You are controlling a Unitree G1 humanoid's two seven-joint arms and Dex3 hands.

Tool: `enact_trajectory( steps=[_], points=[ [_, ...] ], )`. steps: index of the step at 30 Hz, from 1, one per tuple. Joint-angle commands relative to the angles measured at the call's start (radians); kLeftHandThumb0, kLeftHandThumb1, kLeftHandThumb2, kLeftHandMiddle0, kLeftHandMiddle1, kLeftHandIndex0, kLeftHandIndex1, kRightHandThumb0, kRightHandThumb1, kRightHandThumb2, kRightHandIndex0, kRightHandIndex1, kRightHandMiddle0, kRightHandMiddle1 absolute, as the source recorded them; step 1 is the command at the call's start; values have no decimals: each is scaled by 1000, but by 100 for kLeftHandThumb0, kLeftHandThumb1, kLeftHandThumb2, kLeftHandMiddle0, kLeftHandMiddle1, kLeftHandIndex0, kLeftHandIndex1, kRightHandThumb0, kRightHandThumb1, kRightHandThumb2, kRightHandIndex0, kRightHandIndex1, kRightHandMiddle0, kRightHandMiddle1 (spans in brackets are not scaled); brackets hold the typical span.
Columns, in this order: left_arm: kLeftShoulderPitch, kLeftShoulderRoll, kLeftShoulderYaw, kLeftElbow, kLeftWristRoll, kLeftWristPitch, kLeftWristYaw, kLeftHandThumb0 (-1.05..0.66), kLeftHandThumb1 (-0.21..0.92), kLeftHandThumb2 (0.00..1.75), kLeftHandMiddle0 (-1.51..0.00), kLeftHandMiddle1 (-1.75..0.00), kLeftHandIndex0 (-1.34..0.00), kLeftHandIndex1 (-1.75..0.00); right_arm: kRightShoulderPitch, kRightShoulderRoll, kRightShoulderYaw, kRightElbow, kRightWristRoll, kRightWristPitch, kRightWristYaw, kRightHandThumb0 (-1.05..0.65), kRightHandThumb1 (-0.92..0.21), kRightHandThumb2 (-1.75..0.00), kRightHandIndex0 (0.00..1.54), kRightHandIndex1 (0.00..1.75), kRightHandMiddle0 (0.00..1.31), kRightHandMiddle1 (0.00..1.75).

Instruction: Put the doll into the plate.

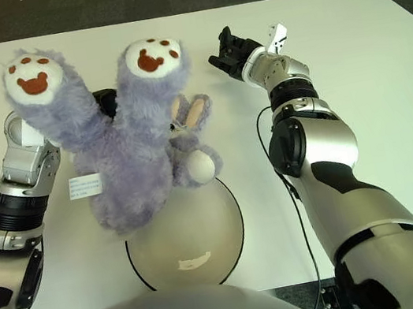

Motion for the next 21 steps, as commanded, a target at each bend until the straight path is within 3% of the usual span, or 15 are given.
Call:
enact_trajectory(
  steps=[1,8,16,21],
  points=[
    [2,23,-6,-18,28,6,-8,0,6,145,-73,-175,-92,-123,-18,1,-7,8,9,-16,10,3,-6,-143,3,118,0,137],
    [-13,19,-20,-10,46,-27,-30,0,6,144,-71,-175,-92,-124,-19,1,-7,11,8,-23,18,3,-7,-143,4,121,0,139],
    [5,38,-21,-60,49,-4,-24,0,5,146,-72,-175,-93,-124,-20,1,-2,12,4,-31,16,2,-7,-142,2,119,0,137],
    [25,34,-37,-84,62,5,-9,0,3,151,-73,-175,-88,-134,-26,0,-7,18,7,-27,7,3,-6,-142,0,115,0,134]
  ],
)
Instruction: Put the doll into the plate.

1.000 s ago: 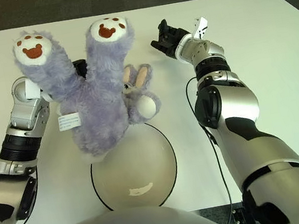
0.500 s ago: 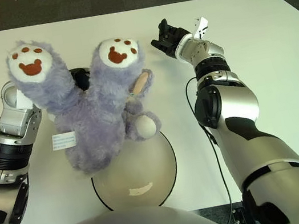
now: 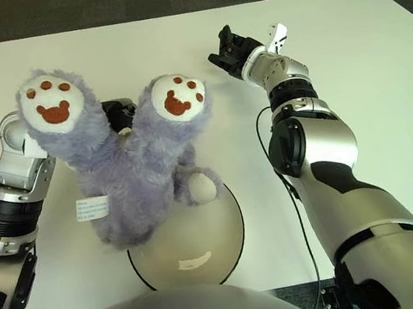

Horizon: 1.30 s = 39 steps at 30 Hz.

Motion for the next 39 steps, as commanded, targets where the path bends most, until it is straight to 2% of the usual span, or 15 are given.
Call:
enact_trajectory(
  steps=[1,7,9,16,25,35,39],
  points=[
    [11,12,-14,-21,19,18,6,0,3,151,-74,-175,-87,-136,-25,-2,-6,12,7,-7,-2,3,-6,-142,0,115,0,134],
    [-8,24,-24,-18,45,12,-4,0,11,152,-69,-175,-67,-162,-27,-4,-4,15,4,-7,2,3,-5,-142,1,115,0,133],
    [-13,21,-23,-10,59,-20,-2,0,14,150,-67,-174,-61,-169,-28,-4,-4,16,4,-7,1,3,-5,-142,2,115,0,133],
    [-35,9,-29,25,77,-121,-15,0,25,135,-63,-175,-53,-161,-31,-4,-7,19,6,-8,0,3,-6,-143,2,116,0,137],
    [-75,15,-45,66,75,-177,-44,-1,37,119,-56,-173,-48,-155,-34,-4,-16,22,12,-7,-5,4,-6,-144,0,115,0,139],
    [-113,23,-42,111,91,-188,-40,-1,44,109,-52,-173,-48,-149,-37,-4,-20,27,9,-6,-4,4,-5,-144,2,119,0,140],
    [-105,21,-41,112,69,-143,-31,-1,45,107,-52,-173,-46,-148,-39,-3,-20,29,7,-12,-9,3,-5,-143,2,119,0,139]
  ],
)
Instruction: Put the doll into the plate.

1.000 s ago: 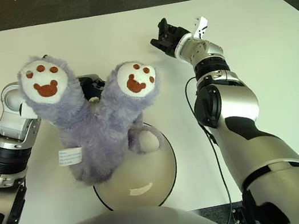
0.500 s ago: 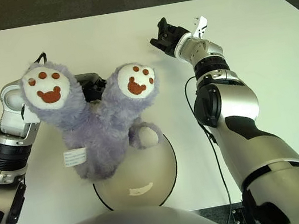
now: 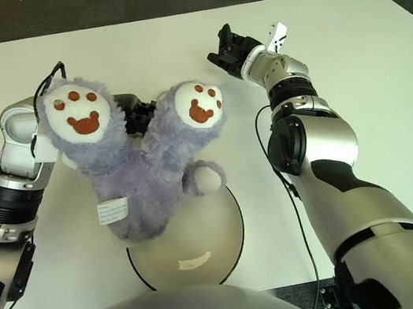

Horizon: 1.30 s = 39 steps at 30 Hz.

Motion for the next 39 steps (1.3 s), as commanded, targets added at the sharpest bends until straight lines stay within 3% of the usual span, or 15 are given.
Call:
enact_trajectory(
  steps=[1,6,9,11,13,16,18,28,39],
  points=[
    [-6,4,3,6,-18,37,5,-1,47,104,-53,-171,-45,-148,-26,-3,-6,13,6,-13,-7,3,-5,-143,1,118,0,139],
    [-19,12,-2,18,-35,57,-28,0,63,82,-41,-161,-39,-155,-30,-4,-5,19,5,-18,-5,4,-5,-144,0,113,0,137],
    [-34,14,-4,37,-9,-18,-47,23,78,56,-41,-156,-13,-136,-32,-6,-3,23,3,-18,1,6,-6,-144,0,109,0,136],
    [-46,8,-4,61,-7,-81,-64,29,85,44,-40,-155,-7,-127,-34,-8,-3,26,3,-18,6,7,-6,-145,1,109,0,135],
    [-56,4,-5,84,-11,-126,-77,-12,53,78,-30,-139,-3,-114,-35,-9,-3,29,3,-21,8,7,-7,-145,3,110,0,134],
    [-76,3,-15,120,-29,-183,-113,-33,35,99,-24,-128,-1,-104,-36,-9,-3,34,3,-24,13,7,-8,-145,5,111,0,134],
    [-86,5,-21,138,-37,-207,-130,-39,31,104,-22,-122,0,-100,-37,-9,0,37,1,-26,16,7,-8,-145,7,113,0,134],
    [-110,34,-37,160,-49,-205,-189,-37,25,111,-14,-82,0,-85,-40,-6,5,40,-5,-35,12,5,-7,-144,4,113,0,135],
    [-121,33,-35,186,-85,-284,-222,-36,25,111,-8,-75,0,-68,-39,-5,9,41,-7,-40,12,7,-7,-145,1,111,0,138]
  ],
)
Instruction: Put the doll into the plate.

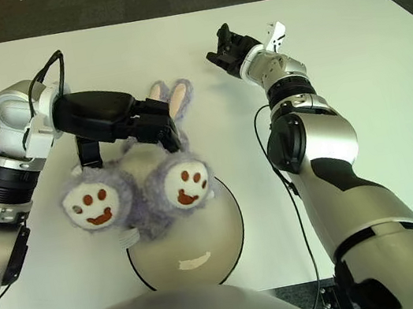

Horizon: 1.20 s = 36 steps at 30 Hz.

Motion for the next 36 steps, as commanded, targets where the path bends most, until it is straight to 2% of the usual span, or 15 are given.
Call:
enact_trajectory(
  steps=[1,6,9,12,19,29,36],
  points=[
    [-16,3,0,19,-28,-39,-18,-38,26,110,-9,-74,0,-67,-25,-3,0,8,-1,-7,0,7,-7,-145,1,110,0,138],
    [-12,-29,7,61,-104,-155,-39,-47,33,103,-10,-70,0,-63,-24,-1,3,3,-2,-5,-6,6,-7,-145,2,113,1,140],
    [-11,-50,5,93,-144,-254,-51,-55,44,93,-8,-66,0,-58,-25,1,4,1,-2,-4,-16,5,-7,-144,2,117,1,141],
    [-14,-53,-2,111,-162,-297,-56,-62,57,83,-7,-61,0,-52,-24,3,5,0,-2,-4,-20,4,-7,-143,3,121,0,142],
    [-10,-48,-9,124,-167,-324,-42,-68,69,73,-6,-58,0,-48,-22,7,13,-4,-5,-13,-24,2,-7,-143,6,128,2,144],
    [-3,-26,3,126,-90,-426,20,-78,89,55,-5,-54,0,-40,-16,12,15,-7,-1,-25,-20,1,-7,-142,10,136,8,148],
    [-27,48,38,109,-31,-408,87,-78,89,51,-3,-52,0,-41,-16,9,-5,3,18,-11,-4,2,-7,-143,11,140,9,150]
  ],
)
